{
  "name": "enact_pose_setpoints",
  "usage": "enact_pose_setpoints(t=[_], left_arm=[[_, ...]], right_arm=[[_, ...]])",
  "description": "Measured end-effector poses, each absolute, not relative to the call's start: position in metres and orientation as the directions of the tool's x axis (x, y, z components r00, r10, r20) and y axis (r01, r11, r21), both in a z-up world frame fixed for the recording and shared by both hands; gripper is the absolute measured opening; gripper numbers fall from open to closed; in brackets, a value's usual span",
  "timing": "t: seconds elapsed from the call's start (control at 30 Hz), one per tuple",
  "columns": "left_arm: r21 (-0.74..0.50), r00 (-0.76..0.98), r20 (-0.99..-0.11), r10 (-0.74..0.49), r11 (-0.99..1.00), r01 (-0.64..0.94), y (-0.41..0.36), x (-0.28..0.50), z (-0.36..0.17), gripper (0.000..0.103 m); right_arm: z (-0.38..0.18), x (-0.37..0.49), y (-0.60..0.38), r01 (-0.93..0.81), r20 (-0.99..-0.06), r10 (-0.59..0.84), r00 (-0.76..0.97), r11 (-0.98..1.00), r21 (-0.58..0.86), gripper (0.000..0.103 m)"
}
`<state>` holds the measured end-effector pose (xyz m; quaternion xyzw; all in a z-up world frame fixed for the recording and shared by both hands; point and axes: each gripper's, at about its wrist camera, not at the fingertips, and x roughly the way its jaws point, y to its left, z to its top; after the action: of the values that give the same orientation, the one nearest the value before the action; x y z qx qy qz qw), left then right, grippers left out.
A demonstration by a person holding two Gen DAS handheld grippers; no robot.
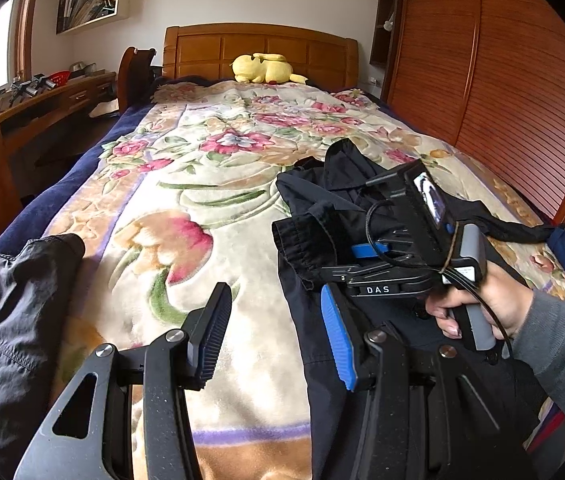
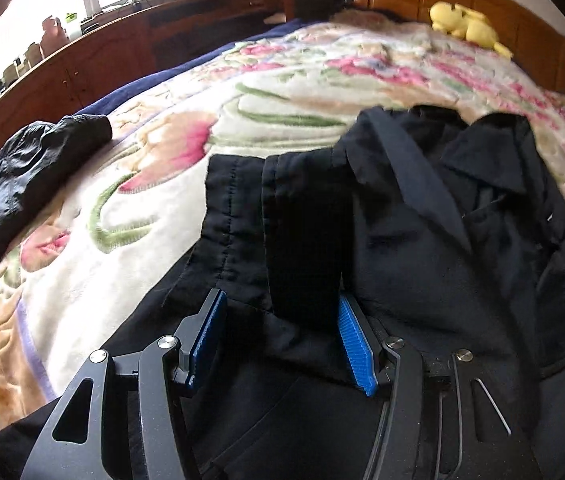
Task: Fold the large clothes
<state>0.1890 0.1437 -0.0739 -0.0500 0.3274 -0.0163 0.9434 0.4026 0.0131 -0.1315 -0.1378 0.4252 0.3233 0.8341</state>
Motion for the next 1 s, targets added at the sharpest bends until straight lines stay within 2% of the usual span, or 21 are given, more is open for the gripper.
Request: enact_pose_setpoints(t=[0.23,0.3,0.37,0.43,0.57,0.83,1.0], left_arm=[[-0.105,0.784,-0.617,-0.069,0.994,0.004,0.138,0.192,-0.074,0.048],[-0.104,0.782,-0.619,-0.070,0.995,0.007,0.136,0.193,-0.074,0.048],[-0.103,0.782,-0.620,-0.072,0.995,0.010,0.135,0.194,-0.075,0.048],[-0.101,0.779,-0.622,-0.074,0.995,0.014,0.133,0.194,-0.076,0.048],[-0.098,0.778,-0.623,-0.078,0.995,0.020,0.132,0.194,-0.077,0.048],[-0.110,0.779,-0.618,-0.107,0.993,0.048,0.118,0.199,-0.076,0.048],[-0.112,0.779,-0.612,-0.134,0.990,0.083,0.105,0.203,-0.073,0.048]], right_arm=[[-0.140,0.400,0.021,-0.654,-0.811,0.376,0.449,0.756,-0.011,0.058],[-0.140,0.399,0.024,-0.648,-0.810,0.351,0.471,0.760,-0.047,0.046],[-0.141,0.398,0.023,-0.644,-0.807,0.330,0.489,0.761,-0.080,0.022],[-0.139,0.395,0.014,-0.623,-0.792,0.302,0.532,0.772,-0.124,0.013],[-0.121,0.394,-0.023,-0.555,-0.757,0.276,0.592,0.821,-0.135,0.010],[-0.053,0.354,-0.109,-0.483,-0.630,0.368,0.684,0.876,-0.012,0.010],[-0.030,0.316,-0.149,-0.437,-0.573,0.386,0.723,0.898,0.054,0.010]])
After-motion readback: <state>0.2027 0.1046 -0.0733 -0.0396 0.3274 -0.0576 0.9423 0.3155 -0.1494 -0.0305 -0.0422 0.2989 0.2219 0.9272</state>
